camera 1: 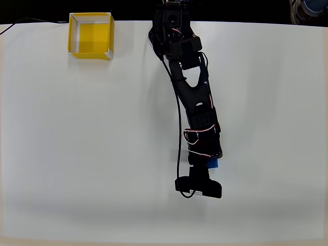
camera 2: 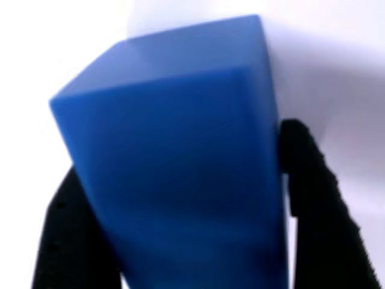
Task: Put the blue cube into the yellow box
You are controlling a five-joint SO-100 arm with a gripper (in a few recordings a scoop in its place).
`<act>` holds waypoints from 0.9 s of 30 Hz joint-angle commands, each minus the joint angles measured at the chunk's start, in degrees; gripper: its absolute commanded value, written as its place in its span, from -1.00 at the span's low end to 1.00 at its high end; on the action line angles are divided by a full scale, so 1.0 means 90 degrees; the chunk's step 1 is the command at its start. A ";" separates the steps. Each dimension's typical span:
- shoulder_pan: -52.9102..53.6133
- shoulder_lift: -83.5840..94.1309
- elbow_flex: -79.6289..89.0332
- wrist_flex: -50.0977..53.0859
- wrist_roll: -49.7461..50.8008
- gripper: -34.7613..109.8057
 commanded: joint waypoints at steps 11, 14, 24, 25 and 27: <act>0.1113 0.1533 -0.0859 0.0381 -0.1074 -0.31; 0.1787 0.1816 -0.1514 0.0586 -0.1270 -0.31; 0.4268 0.1895 -0.2979 0.0840 -0.1904 -0.29; 0.4531 0.1973 -0.2959 0.0889 -0.1973 -0.29; 0.5088 0.2139 -0.2930 0.0908 -0.2021 -0.30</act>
